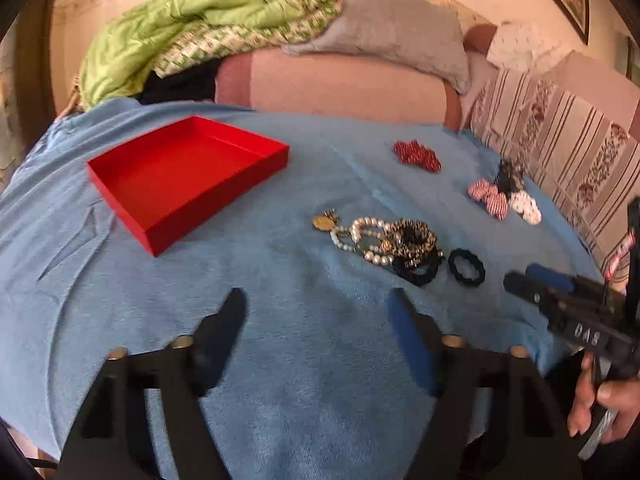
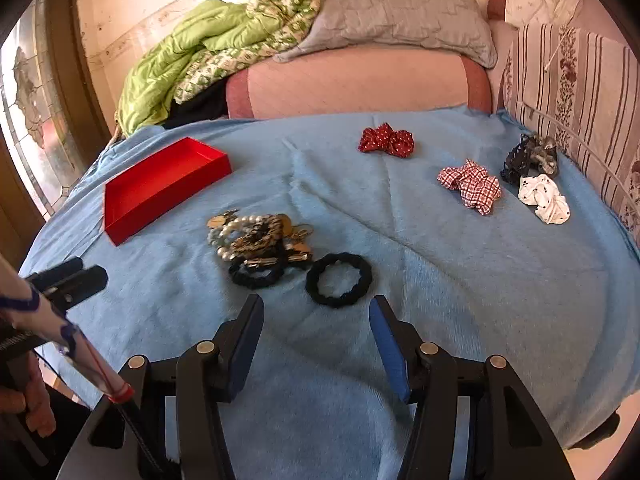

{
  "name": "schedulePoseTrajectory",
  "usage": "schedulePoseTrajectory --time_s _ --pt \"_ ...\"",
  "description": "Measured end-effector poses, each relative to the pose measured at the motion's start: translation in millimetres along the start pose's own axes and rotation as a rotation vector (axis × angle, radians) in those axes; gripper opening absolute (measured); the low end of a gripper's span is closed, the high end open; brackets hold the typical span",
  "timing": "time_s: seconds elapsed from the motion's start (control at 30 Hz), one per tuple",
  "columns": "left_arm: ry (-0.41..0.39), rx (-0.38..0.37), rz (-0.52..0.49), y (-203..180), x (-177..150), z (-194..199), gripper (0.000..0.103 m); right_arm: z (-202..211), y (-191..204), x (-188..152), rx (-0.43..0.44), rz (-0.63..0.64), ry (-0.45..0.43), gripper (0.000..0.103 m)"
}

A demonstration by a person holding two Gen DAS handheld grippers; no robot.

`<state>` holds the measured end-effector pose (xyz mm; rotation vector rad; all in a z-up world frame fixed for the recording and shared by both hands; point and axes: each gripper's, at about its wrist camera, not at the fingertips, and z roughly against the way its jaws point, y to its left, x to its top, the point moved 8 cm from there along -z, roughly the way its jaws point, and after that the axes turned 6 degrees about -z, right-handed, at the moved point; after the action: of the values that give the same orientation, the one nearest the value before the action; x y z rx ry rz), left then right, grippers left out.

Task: Organize jewelry
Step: 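Grasp the gold medallion pendant with the left tool while the right tool grasps the black scrunchie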

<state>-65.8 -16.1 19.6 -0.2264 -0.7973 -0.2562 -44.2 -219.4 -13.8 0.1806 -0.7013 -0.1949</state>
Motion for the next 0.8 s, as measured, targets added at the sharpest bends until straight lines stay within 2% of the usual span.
schedulePoseTrajectory --time_s 0.23,0.3,0.33,0.4,0.43,0.6,0.7,0.73,0.8 --pt "0.069 -0.076 -0.019 -1 19 -30 0.069 -38 -26 18 0.007 -0.075 0.120 0.059" --pt "0.091 -0.095 -0.026 2 29 -45 0.068 -50 -30 20 0.011 -0.082 0.157 0.052" --pt "0.102 -0.096 -0.032 3 32 -53 0.065 -54 -33 19 0.009 -0.090 0.167 0.051" --pt "0.137 -0.103 -0.038 7 39 -71 0.049 -60 -36 18 0.014 -0.102 0.182 0.045" --pt "0.153 -0.104 -0.038 9 42 -80 0.046 -62 -37 18 0.015 -0.106 0.187 0.045" --pt "0.191 -0.107 -0.049 13 61 -118 0.045 -73 -35 19 0.004 -0.081 0.196 0.045" --pt "0.206 -0.091 -0.069 12 67 -137 0.045 -77 -32 18 -0.026 -0.024 0.198 0.043" --pt "0.209 -0.082 -0.075 13 68 -141 0.045 -78 -30 19 -0.036 -0.005 0.193 0.041" --pt "0.225 -0.068 -0.090 12 67 -153 0.045 -80 -32 18 -0.066 0.030 0.185 0.025"
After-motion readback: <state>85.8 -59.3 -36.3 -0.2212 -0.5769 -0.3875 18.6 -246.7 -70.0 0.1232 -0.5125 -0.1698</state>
